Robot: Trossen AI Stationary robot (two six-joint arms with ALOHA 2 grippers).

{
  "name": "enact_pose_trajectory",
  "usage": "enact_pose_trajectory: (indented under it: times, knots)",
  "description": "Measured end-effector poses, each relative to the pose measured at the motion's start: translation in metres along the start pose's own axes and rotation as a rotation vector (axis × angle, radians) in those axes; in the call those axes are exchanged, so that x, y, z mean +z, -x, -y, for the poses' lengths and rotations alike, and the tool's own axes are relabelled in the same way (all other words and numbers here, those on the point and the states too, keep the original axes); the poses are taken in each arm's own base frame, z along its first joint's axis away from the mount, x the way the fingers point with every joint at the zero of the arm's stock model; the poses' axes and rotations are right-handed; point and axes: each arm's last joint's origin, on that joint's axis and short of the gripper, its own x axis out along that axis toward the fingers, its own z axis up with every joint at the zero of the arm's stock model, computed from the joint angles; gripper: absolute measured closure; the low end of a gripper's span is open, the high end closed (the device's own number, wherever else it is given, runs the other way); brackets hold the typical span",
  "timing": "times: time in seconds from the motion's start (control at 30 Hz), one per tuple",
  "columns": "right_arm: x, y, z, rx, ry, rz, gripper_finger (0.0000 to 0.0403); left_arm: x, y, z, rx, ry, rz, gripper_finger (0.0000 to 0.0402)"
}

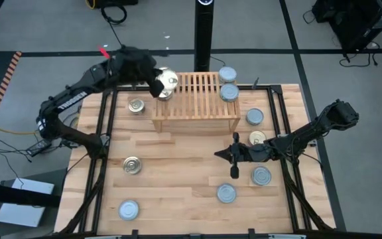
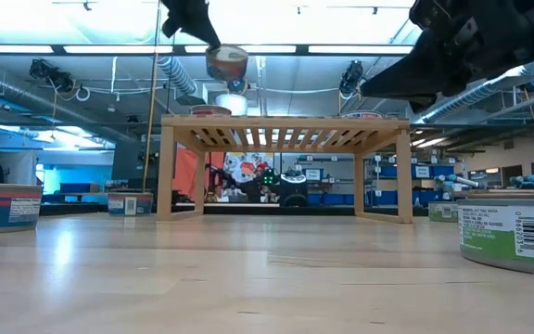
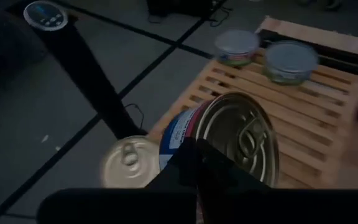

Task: Stack canned seafood by type on shelf
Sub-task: Stack the blue-pink tuna can on top of the other blue tuna can on the shelf

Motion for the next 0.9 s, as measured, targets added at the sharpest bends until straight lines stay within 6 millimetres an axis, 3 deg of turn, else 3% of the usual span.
enact_pose_trajectory:
  times: [0.17, 0.53, 0.9]
  knots:
    - [0.0, 0.0, 0.001, 0.0, -0.009, -0.001, 0.0395, -0.003, -0.015, -0.034, 0.049, 0.055, -0.024, 0.0401]
    - [0.0, -0.001, 0.001, -0.002, -0.025, -0.003, 0.0394, -0.019, -0.064, -0.102, -0.02, 0.24, -0.055, 0.0401]
    - [-0.001, -0.001, 0.001, -0.003, -0.023, -0.008, 0.0394, -0.027, -0.082, -0.111, -0.103, 0.313, -0.087, 0.0401]
